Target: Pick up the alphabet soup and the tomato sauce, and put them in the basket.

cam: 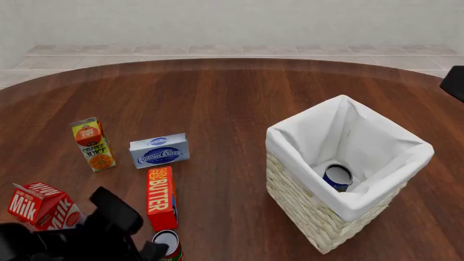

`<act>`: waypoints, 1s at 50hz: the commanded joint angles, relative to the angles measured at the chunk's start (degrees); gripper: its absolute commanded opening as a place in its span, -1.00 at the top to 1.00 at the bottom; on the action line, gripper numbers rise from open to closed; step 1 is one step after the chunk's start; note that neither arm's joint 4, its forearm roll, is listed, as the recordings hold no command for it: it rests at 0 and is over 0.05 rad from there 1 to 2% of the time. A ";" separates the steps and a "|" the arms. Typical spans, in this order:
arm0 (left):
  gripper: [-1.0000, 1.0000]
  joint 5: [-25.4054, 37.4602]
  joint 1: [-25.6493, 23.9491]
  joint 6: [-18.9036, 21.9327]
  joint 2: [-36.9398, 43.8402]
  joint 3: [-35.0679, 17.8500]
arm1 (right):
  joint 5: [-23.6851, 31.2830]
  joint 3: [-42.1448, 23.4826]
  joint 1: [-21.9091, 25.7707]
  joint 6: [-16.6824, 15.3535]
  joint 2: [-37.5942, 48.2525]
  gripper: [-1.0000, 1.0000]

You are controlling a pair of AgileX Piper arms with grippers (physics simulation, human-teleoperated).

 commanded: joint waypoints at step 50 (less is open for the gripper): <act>-1.00 -9.89 0.04 0.34 7.30 4.55 | 0.20 -0.50 -0.70 -0.54 -0.14 -1.00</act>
